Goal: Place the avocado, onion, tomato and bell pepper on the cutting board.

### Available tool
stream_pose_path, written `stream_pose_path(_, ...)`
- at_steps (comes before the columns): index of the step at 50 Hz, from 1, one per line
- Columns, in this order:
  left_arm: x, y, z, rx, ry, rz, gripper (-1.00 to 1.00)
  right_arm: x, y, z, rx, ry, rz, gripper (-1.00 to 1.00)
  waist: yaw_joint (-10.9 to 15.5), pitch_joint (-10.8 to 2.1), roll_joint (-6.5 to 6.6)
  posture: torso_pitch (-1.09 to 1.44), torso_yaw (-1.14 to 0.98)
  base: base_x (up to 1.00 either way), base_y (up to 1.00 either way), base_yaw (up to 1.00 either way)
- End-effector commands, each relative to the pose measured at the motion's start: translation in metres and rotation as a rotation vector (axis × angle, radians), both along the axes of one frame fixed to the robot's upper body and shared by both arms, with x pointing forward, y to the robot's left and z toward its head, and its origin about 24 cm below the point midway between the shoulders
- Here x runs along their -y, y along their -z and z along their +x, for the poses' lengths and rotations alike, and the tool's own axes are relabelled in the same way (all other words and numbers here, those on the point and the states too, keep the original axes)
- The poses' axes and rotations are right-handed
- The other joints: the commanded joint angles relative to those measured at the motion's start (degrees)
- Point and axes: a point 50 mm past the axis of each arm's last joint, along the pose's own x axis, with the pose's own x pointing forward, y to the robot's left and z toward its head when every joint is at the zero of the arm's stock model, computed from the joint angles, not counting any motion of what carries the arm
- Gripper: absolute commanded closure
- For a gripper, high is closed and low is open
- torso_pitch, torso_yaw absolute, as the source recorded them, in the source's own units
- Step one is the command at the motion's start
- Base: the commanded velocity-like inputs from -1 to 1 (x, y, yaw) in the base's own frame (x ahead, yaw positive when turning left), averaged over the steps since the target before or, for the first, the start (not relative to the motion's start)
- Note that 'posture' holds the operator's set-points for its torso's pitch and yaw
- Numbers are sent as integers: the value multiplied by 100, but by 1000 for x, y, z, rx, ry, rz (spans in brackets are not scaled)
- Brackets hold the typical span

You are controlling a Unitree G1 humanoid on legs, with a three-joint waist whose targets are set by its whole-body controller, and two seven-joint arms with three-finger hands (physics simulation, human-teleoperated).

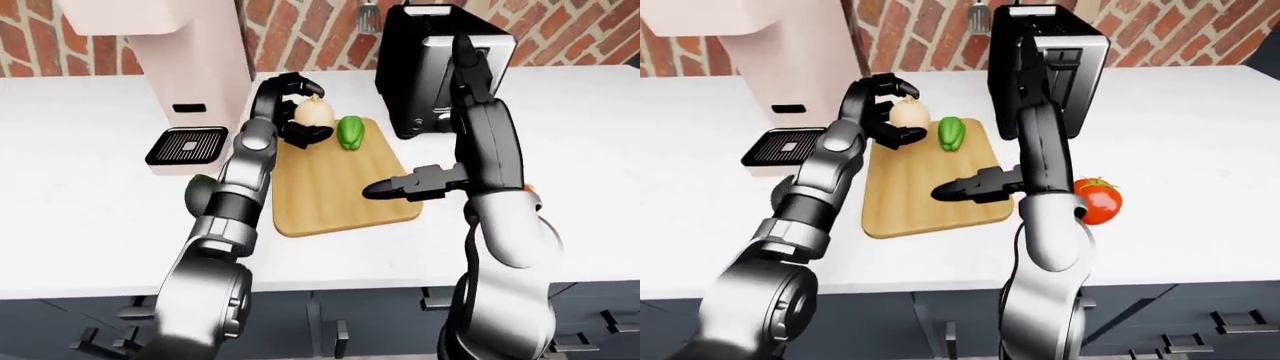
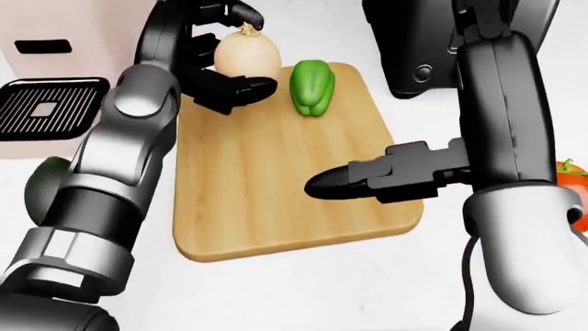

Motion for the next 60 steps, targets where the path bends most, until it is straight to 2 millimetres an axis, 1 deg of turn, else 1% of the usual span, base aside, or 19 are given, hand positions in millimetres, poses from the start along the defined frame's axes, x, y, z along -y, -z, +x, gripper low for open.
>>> stream_pose_path(1,1,-32,-1,122,9,-12,65,-2,-10,-4,66,-7,-5,-100,3,-174,-2,0,0,0,0,0)
stream_pose_path(9,-1,-26,-1,99,1,5,55,-2,-10,-1,65,-4,-4,-100,-16,-157,11,0,0,0,0,0)
stream_pose_path(11,-1,-23,-1,92,-1,8,41,-2,-9,-1,65,-4,1,-100,-17,-156,12,0,0,0,0,0)
stream_pose_path(14,-1,-20,-1,86,1,15,33,-1,-8,-2,63,-3,0,-100,-18,-157,11,0,0,0,0,0)
stream_pose_path(16,-1,-18,-2,81,1,14,22,0,-7,-2,61,0,2,-100,-19,-158,13,0,0,0,0,0)
stream_pose_path(24,-1,-13,-3,67,9,18,18,1,-3,-2,56,1,1,-100,-24,-161,15,0,0,0,0,0)
stream_pose_path(25,-1,-13,-3,68,7,20,15,1,-2,-2,56,1,6,-100,-24,-162,14,0,0,0,0,0)
stream_pose_path(26,-1,-13,-3,67,7,19,2,1,-3,-2,56,1,7,-100,-23,-163,14,0,0,0,0,0)
stream_pose_path(27,-1,-12,-3,65,8,21,1,1,-3,-2,56,1,5,-100,-22,-162,14,0,0,0,0,0)
stream_pose_path(29,1,-11,-3,62,12,21,-10,2,-2,0,55,5,5,-100,-22,-163,12,0,0,0,0,0)
stream_pose_path(33,1,-12,-3,64,15,26,-58,1,-4,1,57,1,4,-100,-19,-168,8,0,0,0,0,0)
stream_pose_path(35,1,-12,-3,64,15,30,-94,1,-5,2,58,3,6,-100,-19,-167,7,0,0,0,0,0)
stream_pose_path(41,1,-13,-3,66,16,31,-100,2,-4,0,60,3,8,-100,-11,-173,-1,0,0,0,0,0)
stream_pose_path(46,-3,-25,-8,95,8,38,-100,3,-3,-1,59,5,0,-100,-13,-172,0,0,0,0,0,0)
stream_pose_path(50,-5,-41,-17,129,9,50,-100,6,-2,-2,50,16,20,-100,-21,-162,4,0,0,0,0,0)
stream_pose_path(51,-6,-47,-23,145,12,59,-100,8,-3,-3,61,17,26,-100,-22,-158,5,0,0,0,0,0)
stream_pose_path(55,-16,-78,-61,210,9,95,-100,14,-8,-8,79,37,22,-100,-39,-139,18,0,0,0,0,0)
stream_pose_path(57,-20,-81,-71,219,3,117,-100,14,-11,-10,90,33,21,-100,-43,-109,15,0,0,0,0,0)
stream_pose_path(60,-32,-85,-95,233,-16,99,-100,21,-20,-18,113,48,-1,-100,-38,-78,14,0,0,0,0,0)
